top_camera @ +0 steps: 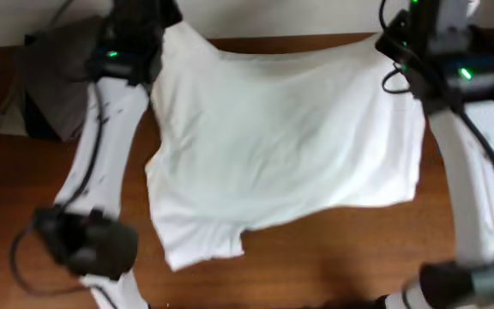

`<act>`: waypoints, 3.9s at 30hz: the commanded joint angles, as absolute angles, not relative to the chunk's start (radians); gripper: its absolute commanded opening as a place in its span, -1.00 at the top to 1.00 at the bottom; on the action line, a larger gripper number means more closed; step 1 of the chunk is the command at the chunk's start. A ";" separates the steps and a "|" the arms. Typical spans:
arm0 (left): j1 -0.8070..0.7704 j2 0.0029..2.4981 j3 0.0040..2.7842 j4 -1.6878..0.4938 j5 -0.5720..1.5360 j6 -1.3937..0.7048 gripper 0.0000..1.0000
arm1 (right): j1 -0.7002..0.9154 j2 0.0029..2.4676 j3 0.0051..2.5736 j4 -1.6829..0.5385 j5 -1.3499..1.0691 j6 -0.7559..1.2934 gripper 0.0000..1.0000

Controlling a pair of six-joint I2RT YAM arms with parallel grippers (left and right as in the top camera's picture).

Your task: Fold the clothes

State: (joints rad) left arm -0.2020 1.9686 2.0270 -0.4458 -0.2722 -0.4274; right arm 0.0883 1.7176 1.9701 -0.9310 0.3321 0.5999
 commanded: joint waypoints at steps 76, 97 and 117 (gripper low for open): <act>-0.344 1.460 0.728 -0.881 0.213 -0.447 -0.25 | -0.014 1.222 1.443 -1.451 0.215 0.532 -0.97; -0.344 1.146 0.737 -1.045 0.228 -0.504 0.98 | -0.297 1.526 1.124 -1.150 -0.056 0.475 -0.97; -0.344 1.135 0.736 -1.030 0.126 -0.499 0.98 | -0.297 1.755 0.937 -0.775 -0.014 0.491 0.11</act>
State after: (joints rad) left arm -0.3412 1.1389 0.7349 -1.0286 0.1417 -0.4973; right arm -0.2924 1.7103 0.9455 -0.7937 -0.0277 0.4808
